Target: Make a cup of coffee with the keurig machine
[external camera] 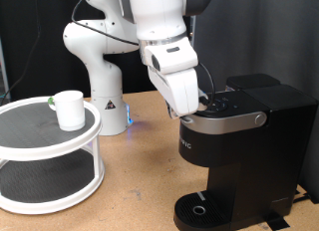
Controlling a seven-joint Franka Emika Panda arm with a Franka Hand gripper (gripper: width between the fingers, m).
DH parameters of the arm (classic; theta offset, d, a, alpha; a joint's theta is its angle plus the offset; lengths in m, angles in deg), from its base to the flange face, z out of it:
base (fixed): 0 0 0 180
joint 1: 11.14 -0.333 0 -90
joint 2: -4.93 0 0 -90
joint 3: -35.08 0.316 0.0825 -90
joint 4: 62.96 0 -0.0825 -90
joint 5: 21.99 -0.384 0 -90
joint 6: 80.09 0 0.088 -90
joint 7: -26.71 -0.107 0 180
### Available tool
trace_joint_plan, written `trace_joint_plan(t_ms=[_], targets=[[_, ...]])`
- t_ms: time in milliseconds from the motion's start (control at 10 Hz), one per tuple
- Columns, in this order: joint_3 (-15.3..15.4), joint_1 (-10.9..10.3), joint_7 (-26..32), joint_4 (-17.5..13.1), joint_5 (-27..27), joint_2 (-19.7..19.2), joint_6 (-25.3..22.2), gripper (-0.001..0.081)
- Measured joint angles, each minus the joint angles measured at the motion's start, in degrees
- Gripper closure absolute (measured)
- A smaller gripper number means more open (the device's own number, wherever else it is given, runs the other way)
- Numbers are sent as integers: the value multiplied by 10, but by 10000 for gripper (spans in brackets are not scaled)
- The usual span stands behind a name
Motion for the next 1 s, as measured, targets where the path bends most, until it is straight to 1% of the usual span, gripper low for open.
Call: trace_joint_plan(t_ms=[200,300,400,600,700,800,1000], targets=[[1,0,-6,15,7,-15,25,802],[1,0,-6,17,6,-23,36,802],[1,0,-1,17,-6,-23,36,802],[-3,0,42,16,-62,-21,25,802],[-8,1,69,11,-91,-16,4,802],[-14,2,91,1,-112,-9,-28,802],[-23,3,113,-26,-136,12,-102,802]])
